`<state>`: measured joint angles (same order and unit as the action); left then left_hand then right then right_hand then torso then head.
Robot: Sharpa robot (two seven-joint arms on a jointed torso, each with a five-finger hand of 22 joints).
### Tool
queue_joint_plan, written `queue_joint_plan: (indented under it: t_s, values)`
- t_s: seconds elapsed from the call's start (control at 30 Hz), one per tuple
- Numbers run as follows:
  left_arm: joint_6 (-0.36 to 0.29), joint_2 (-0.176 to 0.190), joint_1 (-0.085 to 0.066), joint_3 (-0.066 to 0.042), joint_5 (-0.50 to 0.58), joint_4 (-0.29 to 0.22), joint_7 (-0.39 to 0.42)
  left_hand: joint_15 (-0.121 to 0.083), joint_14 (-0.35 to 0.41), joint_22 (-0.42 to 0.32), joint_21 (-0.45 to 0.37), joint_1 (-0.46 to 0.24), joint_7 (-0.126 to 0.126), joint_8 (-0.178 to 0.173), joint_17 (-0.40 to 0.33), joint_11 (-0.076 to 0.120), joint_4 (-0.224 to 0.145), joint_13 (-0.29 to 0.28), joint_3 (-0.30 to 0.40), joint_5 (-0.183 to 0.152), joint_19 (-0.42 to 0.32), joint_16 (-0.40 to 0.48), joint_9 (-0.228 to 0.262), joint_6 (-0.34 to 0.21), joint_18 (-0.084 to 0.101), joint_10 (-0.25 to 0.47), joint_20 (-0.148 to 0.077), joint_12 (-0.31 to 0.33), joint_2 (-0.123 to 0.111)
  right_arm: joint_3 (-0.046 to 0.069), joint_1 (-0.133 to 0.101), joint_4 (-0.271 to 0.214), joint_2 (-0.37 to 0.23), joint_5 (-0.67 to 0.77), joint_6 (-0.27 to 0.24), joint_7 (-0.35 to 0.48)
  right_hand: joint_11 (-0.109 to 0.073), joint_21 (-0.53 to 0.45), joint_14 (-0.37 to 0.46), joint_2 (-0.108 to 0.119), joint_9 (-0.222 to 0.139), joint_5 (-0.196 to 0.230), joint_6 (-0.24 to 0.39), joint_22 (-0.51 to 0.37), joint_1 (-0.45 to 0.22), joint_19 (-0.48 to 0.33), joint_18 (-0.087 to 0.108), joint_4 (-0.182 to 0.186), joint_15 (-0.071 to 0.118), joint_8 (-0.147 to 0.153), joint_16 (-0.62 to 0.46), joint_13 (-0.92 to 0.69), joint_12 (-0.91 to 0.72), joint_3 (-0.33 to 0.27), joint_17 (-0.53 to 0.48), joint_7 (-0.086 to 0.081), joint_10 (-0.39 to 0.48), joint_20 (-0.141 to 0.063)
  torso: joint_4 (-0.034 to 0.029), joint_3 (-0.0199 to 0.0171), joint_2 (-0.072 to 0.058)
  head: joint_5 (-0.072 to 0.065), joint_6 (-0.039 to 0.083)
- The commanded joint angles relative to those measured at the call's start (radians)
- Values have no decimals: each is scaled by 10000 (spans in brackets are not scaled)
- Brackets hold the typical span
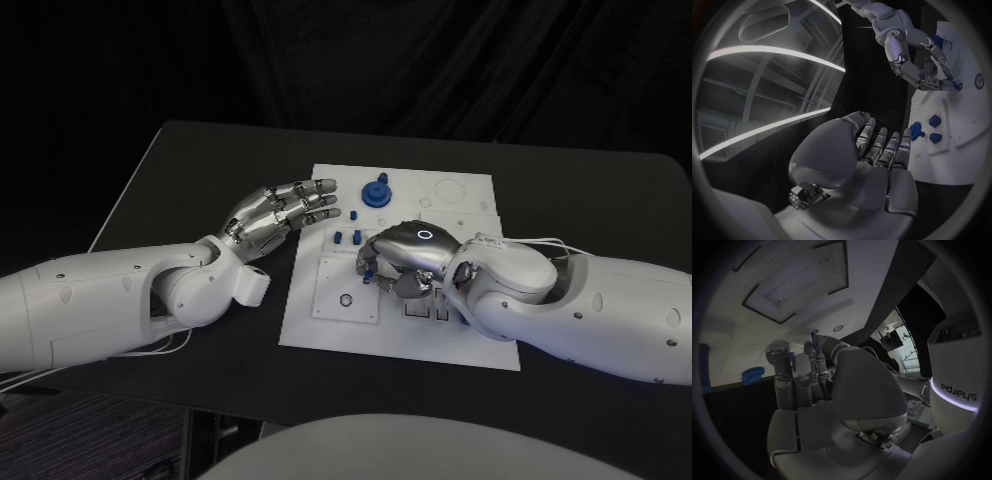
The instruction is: Assemble the parts on the task board
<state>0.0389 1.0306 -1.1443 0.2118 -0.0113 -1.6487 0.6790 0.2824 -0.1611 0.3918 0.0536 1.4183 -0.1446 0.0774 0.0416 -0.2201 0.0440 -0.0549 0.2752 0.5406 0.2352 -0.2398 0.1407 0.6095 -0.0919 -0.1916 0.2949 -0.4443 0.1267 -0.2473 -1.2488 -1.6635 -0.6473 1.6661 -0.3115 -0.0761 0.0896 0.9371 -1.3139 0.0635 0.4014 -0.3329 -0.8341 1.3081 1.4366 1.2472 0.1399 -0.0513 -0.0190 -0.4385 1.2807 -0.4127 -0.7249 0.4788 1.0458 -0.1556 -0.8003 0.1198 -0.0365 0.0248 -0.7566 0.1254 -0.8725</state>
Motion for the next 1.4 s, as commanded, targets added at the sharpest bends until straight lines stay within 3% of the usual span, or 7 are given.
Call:
queue_joint_plan:
  t_s: [0.03, 1.4]
  values:
    - [174, -21, 17, -6, 20, -2, 719, -1, -21, 8, 43, -103, -19, 53, 9, 40, -12, -8, 70, -10, 61, -63, 11, 60, 151, -62, -15, -24, 14, 4, 35, -58, -8, 81, 21, -46, 22, -31, 65, 106, 8, -57, 48, 836, 4, -55, -35, -51, 35, 37, -47, 6, 33, -14, -13, -27, -38, -18, 4, 5, 5, 9, -2]
    - [341, -74, 29, -6, 20, 141, 489, -2, -13, -4, 47, -129, -57, 62, 6, 40, 1, -9, 123, -15, 80, -55, 11, 86, 155, -72, -16, -36, 42, 3, 135, 70, -15, -86, 64, -54, 29, -150, 138, 115, 4, -120, -13, 803, 6, -143, -9, -71, 32, 51, -102, 28, 49, -1, -108, -29, -35, -16, 9, -2, 4, -27, -2]
